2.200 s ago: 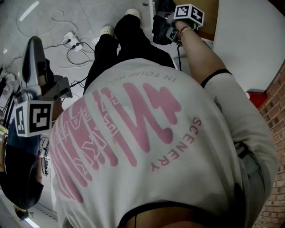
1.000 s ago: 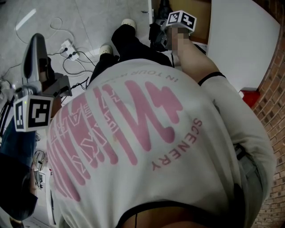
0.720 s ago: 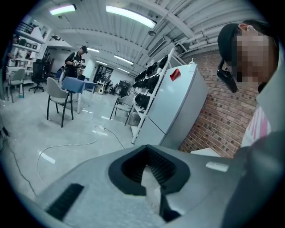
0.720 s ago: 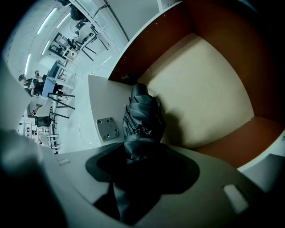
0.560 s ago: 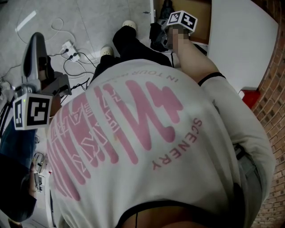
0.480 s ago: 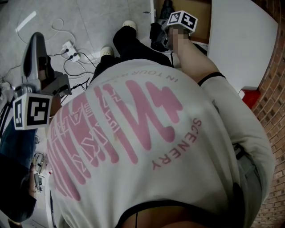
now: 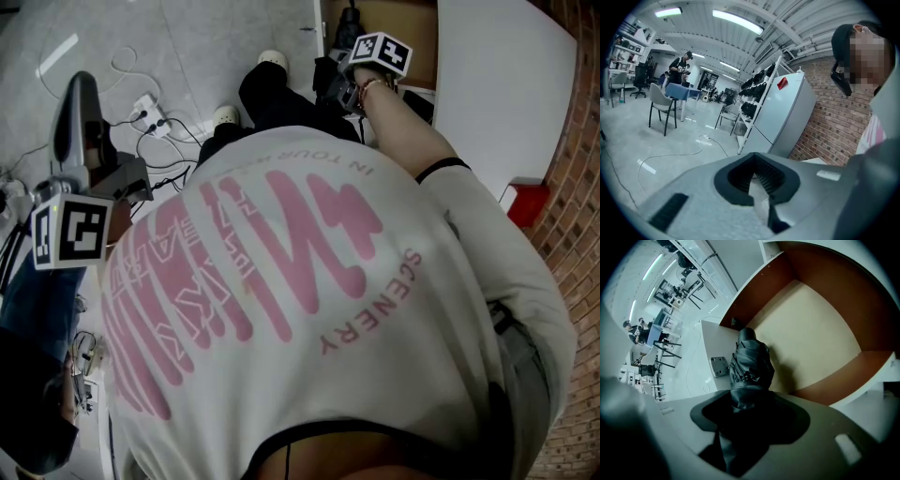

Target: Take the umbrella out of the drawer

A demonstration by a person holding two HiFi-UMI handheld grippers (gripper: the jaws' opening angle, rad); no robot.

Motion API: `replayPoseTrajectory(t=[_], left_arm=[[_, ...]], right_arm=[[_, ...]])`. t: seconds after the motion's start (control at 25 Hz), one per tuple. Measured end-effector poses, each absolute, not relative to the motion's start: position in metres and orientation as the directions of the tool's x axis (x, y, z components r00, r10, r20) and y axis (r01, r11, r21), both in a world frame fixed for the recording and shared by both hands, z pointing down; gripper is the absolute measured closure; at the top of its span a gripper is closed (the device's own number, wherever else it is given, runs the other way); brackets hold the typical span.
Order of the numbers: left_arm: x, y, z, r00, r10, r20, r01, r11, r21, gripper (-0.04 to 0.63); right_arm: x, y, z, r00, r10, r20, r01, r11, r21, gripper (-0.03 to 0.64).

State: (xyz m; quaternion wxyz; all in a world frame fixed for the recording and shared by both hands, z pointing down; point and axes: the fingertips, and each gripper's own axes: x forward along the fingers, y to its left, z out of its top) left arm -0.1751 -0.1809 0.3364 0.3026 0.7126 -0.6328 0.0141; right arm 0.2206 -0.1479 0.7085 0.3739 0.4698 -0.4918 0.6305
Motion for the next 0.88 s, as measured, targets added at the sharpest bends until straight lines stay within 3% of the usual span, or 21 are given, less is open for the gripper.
replayPoseTrajectory(t=[0.88], left_arm=[[-0.176,-0.178,0.319,0.258,-0.897,0.358,-0.910,-0.101,0.402,0.594]], right_arm=[[0.221,-0.125,0.673,-0.269,-0.079,0.960,-0.897,-0.341,-0.280,0.351]])
